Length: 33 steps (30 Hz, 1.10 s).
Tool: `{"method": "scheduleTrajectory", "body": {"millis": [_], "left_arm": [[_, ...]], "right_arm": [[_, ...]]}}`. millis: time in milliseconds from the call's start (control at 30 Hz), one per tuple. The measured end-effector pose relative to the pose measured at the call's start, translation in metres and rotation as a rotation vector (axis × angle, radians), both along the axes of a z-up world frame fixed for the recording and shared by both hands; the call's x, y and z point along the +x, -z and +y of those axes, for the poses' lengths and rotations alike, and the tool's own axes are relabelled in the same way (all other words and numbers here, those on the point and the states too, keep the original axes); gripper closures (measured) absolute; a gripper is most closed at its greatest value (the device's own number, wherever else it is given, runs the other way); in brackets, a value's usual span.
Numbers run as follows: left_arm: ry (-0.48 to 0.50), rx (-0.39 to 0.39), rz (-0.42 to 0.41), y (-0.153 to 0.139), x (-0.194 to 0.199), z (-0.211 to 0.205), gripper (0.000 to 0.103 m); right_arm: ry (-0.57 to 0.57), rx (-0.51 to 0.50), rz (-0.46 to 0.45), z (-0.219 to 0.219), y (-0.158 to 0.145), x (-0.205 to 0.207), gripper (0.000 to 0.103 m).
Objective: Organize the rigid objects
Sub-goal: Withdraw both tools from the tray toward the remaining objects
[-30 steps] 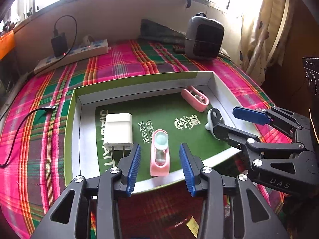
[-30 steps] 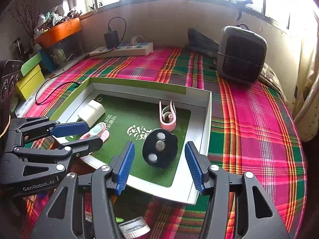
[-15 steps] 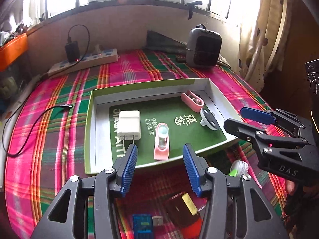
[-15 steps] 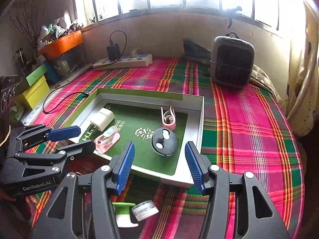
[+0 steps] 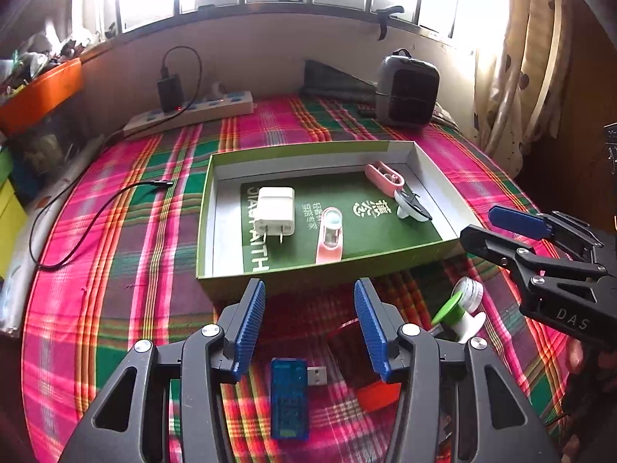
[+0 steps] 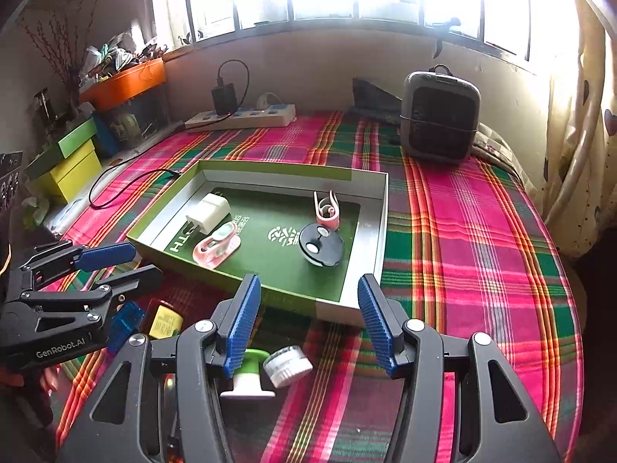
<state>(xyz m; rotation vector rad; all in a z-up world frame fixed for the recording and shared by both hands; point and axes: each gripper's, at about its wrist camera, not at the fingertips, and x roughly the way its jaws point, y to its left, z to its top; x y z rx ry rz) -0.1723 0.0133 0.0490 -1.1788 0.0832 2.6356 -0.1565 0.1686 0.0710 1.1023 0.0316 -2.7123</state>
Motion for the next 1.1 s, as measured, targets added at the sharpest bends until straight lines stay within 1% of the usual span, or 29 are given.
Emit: {"method": "scheduleTrajectory", "body": {"millis": [67,167,467,567,667,733,767,800,933,1100], "left_arm": [[-0.008,0.002,0.001,0.000,0.003,-0.002,0.055],[-0.019,-0.036,0.024,0.000,0.009,-0.003,0.055],[-0.032,-0.014,0.024,0.002,0.023,-0.014,0.055],[-0.042,-0.022,0.034,0.003,0.028,-0.018,0.055],[-0.045,-0.008,0.028,0.004,0.033,-0.026,0.055],[-0.050,-0.004,0.027,0.005,0.036,-0.031,0.055],[-0.050,0.002,0.027,0.006,0.039,-0.034,0.055],[-0.052,0.007,0.023,0.007,0.041,-0.038,0.055],[-0.059,0.016,0.022,0.009,0.052,-0.048,0.051],[-0.051,0.053,0.012,0.012,0.064,-0.058,0.050]], "right_arm": [[0.001,-0.001,-0.001,0.000,0.001,0.004,0.049],[0.004,-0.005,-0.003,0.000,0.002,0.010,0.049],[0.018,0.003,0.000,0.001,0.004,0.025,0.049],[0.025,0.014,-0.003,-0.001,0.006,0.031,0.049],[0.034,0.002,-0.015,0.001,0.009,0.035,0.049],[0.052,-0.002,-0.023,0.003,0.011,0.037,0.046],[0.064,-0.008,-0.028,0.005,0.013,0.039,0.038],[0.072,-0.015,-0.032,0.007,0.013,0.040,0.035],[0.103,-0.051,-0.059,0.012,0.019,0.042,0.035],[0.089,-0.055,-0.072,0.005,0.024,0.039,0.035]]}}
